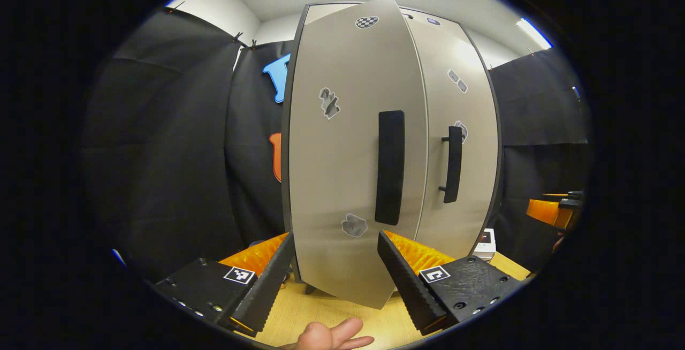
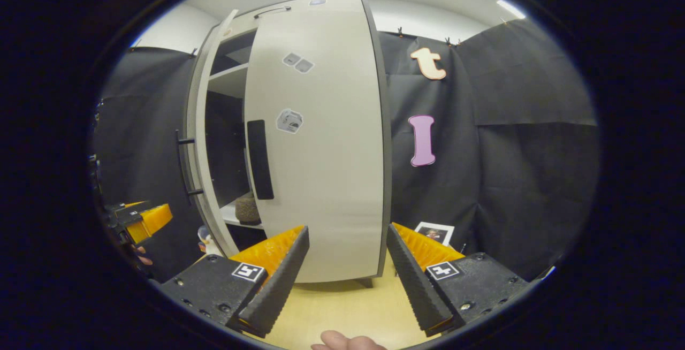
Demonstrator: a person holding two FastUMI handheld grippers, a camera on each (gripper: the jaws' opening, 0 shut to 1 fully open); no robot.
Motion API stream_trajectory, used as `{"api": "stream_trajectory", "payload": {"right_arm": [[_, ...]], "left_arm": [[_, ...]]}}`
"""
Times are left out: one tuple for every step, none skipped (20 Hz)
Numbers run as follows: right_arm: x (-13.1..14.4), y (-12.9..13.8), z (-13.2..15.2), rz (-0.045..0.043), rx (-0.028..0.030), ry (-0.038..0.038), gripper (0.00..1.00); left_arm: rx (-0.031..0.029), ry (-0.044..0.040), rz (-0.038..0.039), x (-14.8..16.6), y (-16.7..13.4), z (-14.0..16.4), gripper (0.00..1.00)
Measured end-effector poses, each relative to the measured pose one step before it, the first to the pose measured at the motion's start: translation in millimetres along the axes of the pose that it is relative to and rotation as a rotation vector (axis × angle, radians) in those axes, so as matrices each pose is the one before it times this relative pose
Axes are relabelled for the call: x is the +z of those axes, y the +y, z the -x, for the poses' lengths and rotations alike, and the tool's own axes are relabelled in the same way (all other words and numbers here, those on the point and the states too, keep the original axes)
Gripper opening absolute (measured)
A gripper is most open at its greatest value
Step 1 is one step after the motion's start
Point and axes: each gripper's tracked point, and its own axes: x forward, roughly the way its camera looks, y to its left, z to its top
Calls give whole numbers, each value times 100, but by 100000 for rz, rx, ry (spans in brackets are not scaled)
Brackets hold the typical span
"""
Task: Grab one shoe with the right hand and put it into the shoe cabinet, grab the other shoe with the left hand and put it into the shoe cabinet; then close the right door with the right hand and the left door with the left hand.
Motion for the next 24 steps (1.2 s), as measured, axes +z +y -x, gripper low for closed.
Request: {"api": "stream_trajectory", "payload": {"right_arm": [[96, 73, 39, -96, -15, -202, 95], [15, 5, 7, -34, -81, -58, 92], [-67, 40, 26, 65, 73, 119, 92], [46, 26, -55, -62, -60, -239, 92], [63, -40, 4, 3, -186, -230, 92], [76, -14, -32, 149, -180, -143, 95], [73, 0, 44, 157, -115, -75, 95], [112, 58, 47, 49, -53, -282, 95], [-9, 26, -91, 249, 19, -146, 95], [11, 8, -30, 379, -29, -62, 92], [-71, 103, -15, 306, 130, 232, 92], [-48, 59, -14, 153, 157, 99, 92], [16, 94, 63, 114, 139, 176, 95], [111, 105, 57, 13, 123, -83, 92], [-91, -45, -165, 226, 18, 45, 95], [39, -80, -9, 223, -29, -167, 92], [34, 45, 19, 357, 10, -87, 92], [82, -29, -2, 387, 28, -165, 92], [-81, -36, 15, 318, -124, 132, 95], [-7, 3, 35, 39, 47, 208, 92], [-71, -1, -73, -108, 15, 209, 92], [-31, -11, -10, 11, 19, 256, 95], [-46, -16, 18, 59, 9, 159, 95], [50, -14, 8, 113, -15, -20, 95]], "left_arm": [[200, -64, -916, -34, 49, -84, 96], [31, 155, -844, -102, -3, -32, 96], [-302, 123, -441, 0, -38, -34, 96], [-562, -95, -206, 13, -216, -90, 96], [-500, 122, -251, 35, -13, -23, 96], [-53, -250, -427, 60, 5, 8, 96], [-191, -206, -454, -35, -41, -30, 96], [-176, -66, -374, -12, -84, -34, 96], [-452, 123, -265, -48, -141, -26, 96], [-120, 101, -484, -18, 0, 56, 96], [396, -379, -432, 91, 148, 55, 96], [-223, -364, -37, 101, -109, 8, 96], [-128, -49, -35, -7, -97, 9, 96], [-183, 66, -47, -56, 3, 34, 95], [-43, 191, -143, -98, 84, 19, 95], [28, 15, -65, -33, 22, 14, 95], [-79, 46, -197, -12, -16, 41, 95], [-171, -62, -196, 3, -84, 28, 96], [126, -184, -342, 38, -29, 70, 95], [-202, -132, -361, -11, -135, 34, 96], [-150, -6, -498, -2, -144, 90, 96], [-89, -281, -575, 9, 5, 80, 95], [-50, -422, -647, 98, -118, 104, 96], [-120, -439, -517, 104, -59, 75, 96]]}}
